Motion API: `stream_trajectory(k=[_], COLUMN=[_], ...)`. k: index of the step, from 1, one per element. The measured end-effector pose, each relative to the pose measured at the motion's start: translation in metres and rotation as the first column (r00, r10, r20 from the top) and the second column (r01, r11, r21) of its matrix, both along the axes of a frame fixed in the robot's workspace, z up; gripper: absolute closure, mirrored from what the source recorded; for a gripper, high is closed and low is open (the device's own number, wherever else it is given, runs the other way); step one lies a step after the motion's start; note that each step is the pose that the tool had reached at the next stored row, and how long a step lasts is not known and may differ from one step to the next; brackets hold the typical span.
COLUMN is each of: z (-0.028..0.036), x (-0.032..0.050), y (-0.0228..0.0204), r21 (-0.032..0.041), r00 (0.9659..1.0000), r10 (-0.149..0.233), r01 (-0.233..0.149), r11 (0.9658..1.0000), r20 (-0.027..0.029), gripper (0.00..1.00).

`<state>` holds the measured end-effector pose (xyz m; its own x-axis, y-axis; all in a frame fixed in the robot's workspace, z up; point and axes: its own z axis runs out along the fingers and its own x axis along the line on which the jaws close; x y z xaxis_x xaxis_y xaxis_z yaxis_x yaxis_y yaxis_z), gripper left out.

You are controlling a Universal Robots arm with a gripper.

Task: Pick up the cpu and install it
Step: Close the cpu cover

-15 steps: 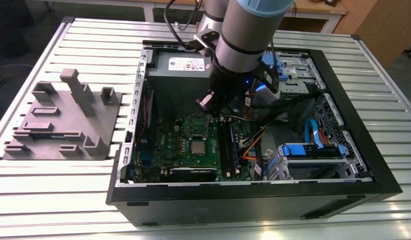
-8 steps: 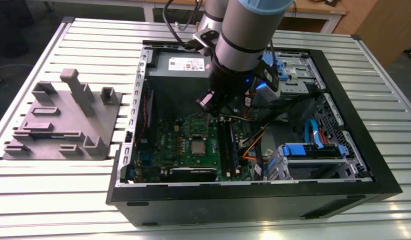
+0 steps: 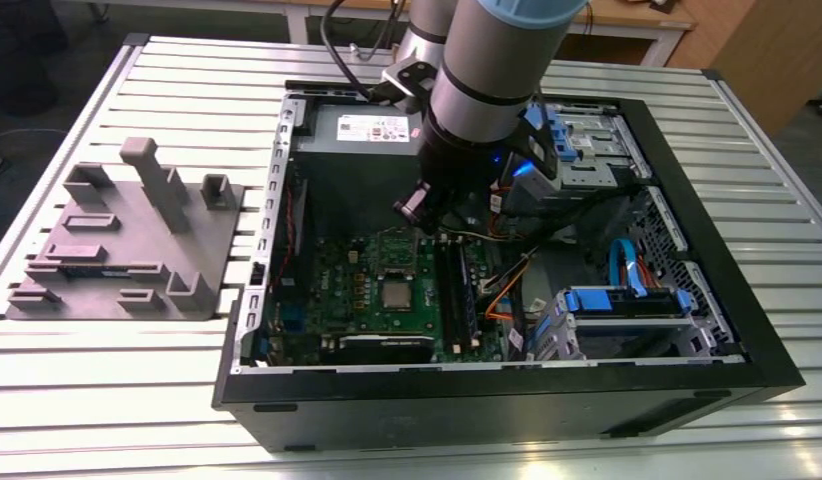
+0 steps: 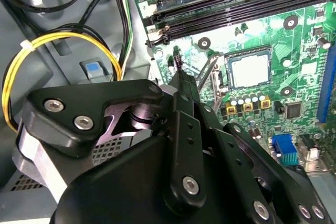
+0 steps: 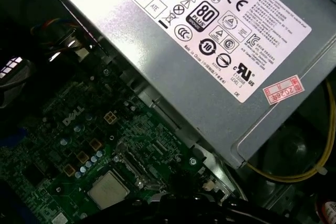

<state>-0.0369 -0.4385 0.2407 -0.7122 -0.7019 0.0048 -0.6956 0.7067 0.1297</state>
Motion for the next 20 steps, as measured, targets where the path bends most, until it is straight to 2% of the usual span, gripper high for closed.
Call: stream_trajectory(k=[4,11,20], z=[0.0,0.0003,0.0016], x=[-0.0001,-0.0009,-0.0019], y=[0.0002,0.0029,0.004], r21=[0.0001,0.0001,0.0001], r00=[0.9998,0.9998,0.9993], r10=[0.019,0.02,0.038], r01=[-0.019,-0.02,-0.038], r11=[0.9998,0.9998,0.9993], r20=[0.0002,0.0004,0.0004], gripper=[0.9,0.9,0.9])
